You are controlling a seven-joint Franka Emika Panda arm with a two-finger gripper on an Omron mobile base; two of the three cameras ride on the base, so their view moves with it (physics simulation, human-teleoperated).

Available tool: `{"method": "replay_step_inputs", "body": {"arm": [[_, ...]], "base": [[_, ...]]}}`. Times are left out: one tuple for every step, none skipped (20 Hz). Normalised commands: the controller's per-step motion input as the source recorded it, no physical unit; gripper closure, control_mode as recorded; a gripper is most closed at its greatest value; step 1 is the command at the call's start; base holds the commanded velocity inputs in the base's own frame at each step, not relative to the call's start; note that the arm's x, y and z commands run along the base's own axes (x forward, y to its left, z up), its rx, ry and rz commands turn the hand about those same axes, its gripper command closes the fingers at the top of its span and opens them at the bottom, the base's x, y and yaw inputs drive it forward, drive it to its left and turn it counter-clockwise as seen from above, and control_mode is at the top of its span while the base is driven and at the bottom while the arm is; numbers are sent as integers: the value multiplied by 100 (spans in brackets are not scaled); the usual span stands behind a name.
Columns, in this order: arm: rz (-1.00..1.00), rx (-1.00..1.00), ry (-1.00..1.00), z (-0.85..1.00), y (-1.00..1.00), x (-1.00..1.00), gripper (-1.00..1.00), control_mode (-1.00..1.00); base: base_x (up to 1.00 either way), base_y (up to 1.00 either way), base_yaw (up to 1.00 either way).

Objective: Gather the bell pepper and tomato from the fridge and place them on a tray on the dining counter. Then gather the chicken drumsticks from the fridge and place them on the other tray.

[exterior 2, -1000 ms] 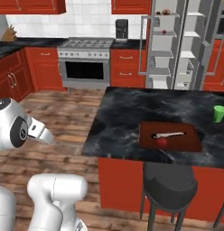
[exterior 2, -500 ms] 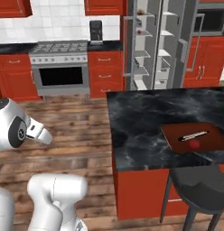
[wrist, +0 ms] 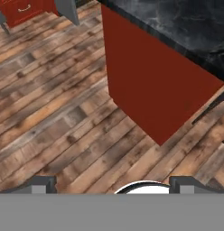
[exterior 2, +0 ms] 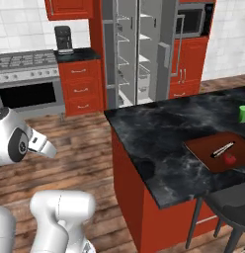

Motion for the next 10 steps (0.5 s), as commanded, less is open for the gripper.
{"method": "replay_step_inputs", "body": {"arm": [[0, 0, 0, 0, 0, 0, -100, 100], [0, 0, 0, 0, 0, 0, -100, 100], [0, 0, 0, 0, 0, 0, -100, 100], [0, 0, 0, 0, 0, 0, -100, 100], [0, 0, 0, 0, 0, 0, -100, 100], [0, 0, 0, 0, 0, 0, -100, 100], [0, 0, 0, 0, 0, 0, -100, 100], [0, 0, 0, 0, 0, 0, -100, 100], [0, 0, 0, 0, 0, 0, -100, 100], [0, 0, 0, 0, 0, 0, -100, 100]], "base": [[58, 80, -47], [58, 79, -47], [59, 78, -47], [60, 77, -48], [61, 77, -48], [61, 77, -48], [61, 77, -48], [61, 77, -48], [60, 78, -48], [58, 79, -47]]}}
